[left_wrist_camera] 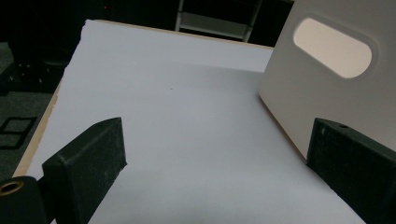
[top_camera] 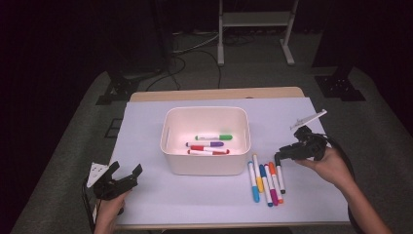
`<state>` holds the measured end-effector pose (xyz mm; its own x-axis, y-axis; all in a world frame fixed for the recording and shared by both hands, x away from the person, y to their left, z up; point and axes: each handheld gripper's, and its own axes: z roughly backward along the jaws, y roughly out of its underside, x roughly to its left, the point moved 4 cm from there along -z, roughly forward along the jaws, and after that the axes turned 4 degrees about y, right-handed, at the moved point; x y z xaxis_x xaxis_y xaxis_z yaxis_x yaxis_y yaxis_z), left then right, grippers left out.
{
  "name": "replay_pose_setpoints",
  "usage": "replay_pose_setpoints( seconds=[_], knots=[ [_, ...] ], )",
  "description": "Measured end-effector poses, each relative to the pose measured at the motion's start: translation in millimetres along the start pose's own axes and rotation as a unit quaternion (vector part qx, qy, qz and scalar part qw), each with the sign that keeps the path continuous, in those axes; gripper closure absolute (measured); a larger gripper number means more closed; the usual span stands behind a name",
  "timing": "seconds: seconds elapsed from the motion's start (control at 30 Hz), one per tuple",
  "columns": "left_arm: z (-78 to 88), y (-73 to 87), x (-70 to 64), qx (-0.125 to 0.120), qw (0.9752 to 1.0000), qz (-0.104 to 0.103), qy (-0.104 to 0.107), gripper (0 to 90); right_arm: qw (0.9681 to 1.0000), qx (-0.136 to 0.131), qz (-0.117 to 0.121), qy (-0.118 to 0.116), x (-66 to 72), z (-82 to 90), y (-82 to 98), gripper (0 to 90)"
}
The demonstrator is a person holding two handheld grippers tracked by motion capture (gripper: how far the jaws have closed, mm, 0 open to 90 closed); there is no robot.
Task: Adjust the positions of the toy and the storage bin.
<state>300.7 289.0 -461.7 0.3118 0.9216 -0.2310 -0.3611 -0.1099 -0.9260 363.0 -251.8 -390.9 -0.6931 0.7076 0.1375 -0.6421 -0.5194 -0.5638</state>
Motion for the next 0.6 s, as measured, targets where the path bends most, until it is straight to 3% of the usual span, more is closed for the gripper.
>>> replay_pose_setpoints(
  seconds=[0.3, 0.6],
  knots=[
    [0.5, 0.0, 0.6, -0.001, 1.0, 0.002, -0.001, 3.3, 0.9988, 0.039, -0.021, 0.022, -6.6, -35.3, 29.4, 67.1],
    [0.7, -0.1, 0.8, -0.001, 1.0, 0.002, -0.001, 3.2, 0.9975, 0.052, -0.019, 0.043, -6.6, -46.6, 36.3, 66.3]
  ],
)
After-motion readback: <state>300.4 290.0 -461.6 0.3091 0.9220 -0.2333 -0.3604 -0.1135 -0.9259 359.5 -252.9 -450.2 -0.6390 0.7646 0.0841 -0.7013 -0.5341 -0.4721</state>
